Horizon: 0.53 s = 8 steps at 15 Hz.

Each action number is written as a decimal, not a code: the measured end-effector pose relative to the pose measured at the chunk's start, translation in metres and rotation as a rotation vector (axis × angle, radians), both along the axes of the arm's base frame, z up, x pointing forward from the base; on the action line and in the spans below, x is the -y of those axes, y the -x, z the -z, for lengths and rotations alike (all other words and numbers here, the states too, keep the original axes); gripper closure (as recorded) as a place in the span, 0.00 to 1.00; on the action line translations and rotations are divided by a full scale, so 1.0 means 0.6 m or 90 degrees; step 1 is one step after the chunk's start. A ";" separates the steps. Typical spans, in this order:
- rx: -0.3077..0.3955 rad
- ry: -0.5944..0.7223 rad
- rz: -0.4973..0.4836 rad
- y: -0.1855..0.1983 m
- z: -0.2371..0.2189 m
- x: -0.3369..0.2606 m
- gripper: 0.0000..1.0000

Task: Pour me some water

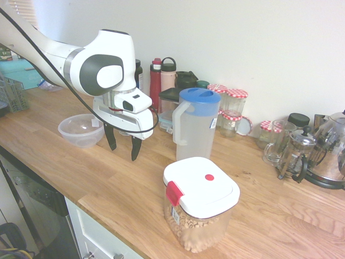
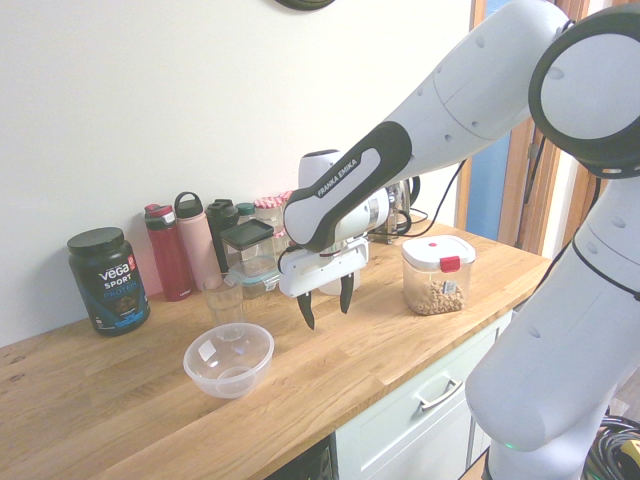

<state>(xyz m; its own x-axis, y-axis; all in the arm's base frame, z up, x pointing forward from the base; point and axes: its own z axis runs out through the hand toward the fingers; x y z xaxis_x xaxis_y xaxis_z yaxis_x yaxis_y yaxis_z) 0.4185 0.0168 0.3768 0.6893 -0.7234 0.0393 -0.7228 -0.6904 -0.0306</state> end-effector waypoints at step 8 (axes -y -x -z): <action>0.066 0.008 0.034 0.019 -0.275 0.027 0.00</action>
